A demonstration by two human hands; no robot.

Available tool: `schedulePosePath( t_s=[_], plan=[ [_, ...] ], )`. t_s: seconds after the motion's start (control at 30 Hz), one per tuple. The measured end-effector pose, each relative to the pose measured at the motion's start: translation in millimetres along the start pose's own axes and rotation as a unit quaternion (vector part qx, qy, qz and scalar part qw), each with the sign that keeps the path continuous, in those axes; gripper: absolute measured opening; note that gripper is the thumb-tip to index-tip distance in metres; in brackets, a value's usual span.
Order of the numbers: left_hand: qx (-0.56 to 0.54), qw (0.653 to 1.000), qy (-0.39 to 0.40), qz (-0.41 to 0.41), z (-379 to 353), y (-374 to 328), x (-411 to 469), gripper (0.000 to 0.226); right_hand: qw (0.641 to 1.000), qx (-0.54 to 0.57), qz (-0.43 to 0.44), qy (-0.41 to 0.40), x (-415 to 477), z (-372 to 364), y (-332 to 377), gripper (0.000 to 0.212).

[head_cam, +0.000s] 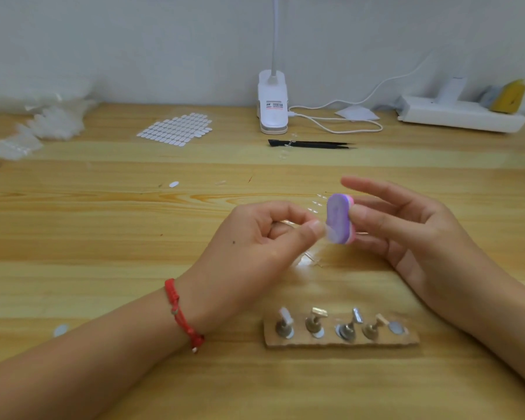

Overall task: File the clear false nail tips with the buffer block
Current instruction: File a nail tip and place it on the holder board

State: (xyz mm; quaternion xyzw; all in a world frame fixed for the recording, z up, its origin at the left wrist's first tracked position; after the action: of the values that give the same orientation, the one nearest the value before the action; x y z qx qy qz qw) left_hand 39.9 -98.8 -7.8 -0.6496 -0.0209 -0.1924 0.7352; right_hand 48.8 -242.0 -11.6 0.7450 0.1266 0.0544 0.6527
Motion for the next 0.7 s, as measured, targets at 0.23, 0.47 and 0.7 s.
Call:
schedulePosePath(
  t_s=[0.23,0.47,0.7],
  plan=[
    [-0.016,0.999,-0.042,0.004,10,1,1,0.011,1.000,0.008,-0.010,0.024,0,-4,0,0.034],
    [-0.034,0.998,-0.059,0.004,13,2,1,0.010,0.999,-0.022,-0.020,0.033,-1,-8,-2,0.031],
    [-0.063,0.995,-0.071,0.016,16,5,4,0.020,0.992,-0.103,-0.022,0.075,-10,-25,0,0.026]
  ],
)
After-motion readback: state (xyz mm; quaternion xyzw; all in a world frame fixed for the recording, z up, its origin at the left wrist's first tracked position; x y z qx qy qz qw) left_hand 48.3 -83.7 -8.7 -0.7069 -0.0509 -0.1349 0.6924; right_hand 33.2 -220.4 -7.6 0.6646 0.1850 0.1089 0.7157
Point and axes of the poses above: each hand's wrist, its own x-axis towards the middle knuckle, its own z-axis out of the back of the hand, y = z × x, the point moved 9 cm from there along x, towards the middle knuckle, and after that the axes turned 9 degrees about -z, right-handed, at the moved point
